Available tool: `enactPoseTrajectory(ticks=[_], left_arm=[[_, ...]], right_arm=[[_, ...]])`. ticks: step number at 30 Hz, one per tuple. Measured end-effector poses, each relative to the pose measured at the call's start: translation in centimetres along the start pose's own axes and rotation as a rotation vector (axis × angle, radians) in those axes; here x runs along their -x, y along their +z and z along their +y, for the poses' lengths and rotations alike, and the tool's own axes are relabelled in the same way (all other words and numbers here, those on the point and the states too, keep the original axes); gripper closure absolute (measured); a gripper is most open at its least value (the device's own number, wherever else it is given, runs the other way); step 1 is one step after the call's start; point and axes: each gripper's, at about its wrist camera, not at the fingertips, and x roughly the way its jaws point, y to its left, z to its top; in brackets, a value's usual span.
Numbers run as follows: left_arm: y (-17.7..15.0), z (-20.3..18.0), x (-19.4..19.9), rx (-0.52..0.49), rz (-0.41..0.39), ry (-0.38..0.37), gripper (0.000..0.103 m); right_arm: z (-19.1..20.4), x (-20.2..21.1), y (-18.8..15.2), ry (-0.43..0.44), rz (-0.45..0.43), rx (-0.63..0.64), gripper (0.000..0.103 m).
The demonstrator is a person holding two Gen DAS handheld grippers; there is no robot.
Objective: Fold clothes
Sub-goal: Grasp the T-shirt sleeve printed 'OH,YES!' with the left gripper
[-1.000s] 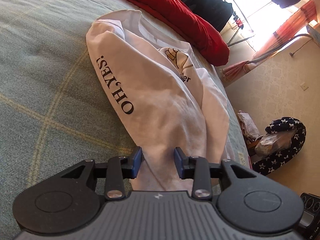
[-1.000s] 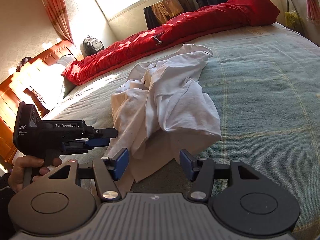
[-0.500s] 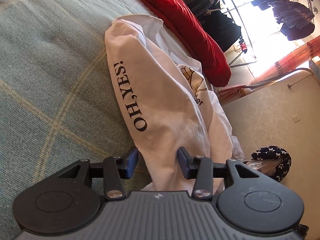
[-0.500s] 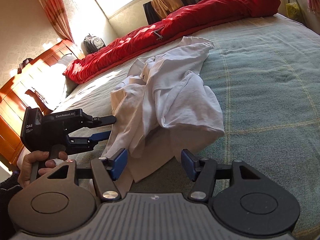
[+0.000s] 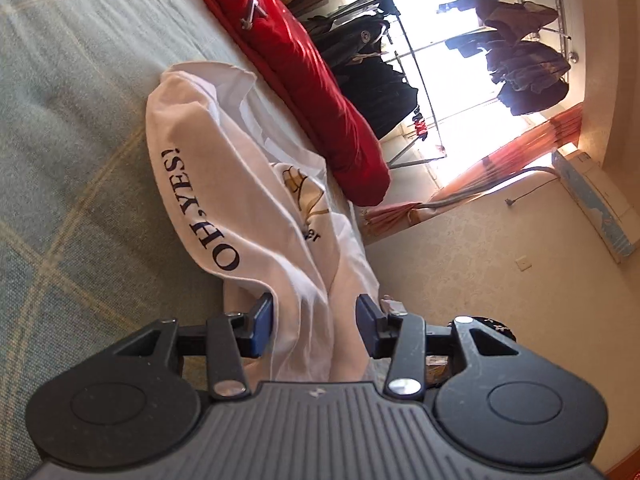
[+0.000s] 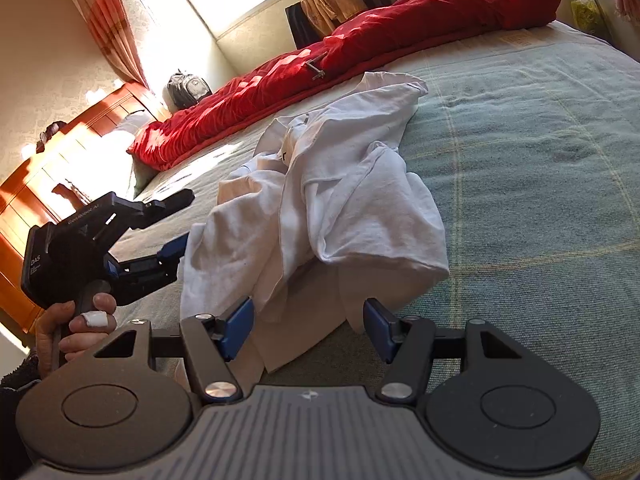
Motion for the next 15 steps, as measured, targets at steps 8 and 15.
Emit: enactPoseTrajectory(ticks=[8, 15], left_arm=[[-1.5, 1.1, -0.1, 0.076, -0.053, -0.165, 0.062], [-1.4, 1.9, -1.5, 0.040, 0.006, -0.068, 0.062]], right_arm=[[0.2, -0.3, -0.1, 0.011, 0.008, -0.002, 0.038], [0.5, -0.4, -0.3, 0.007, 0.017, 0.008, 0.038]])
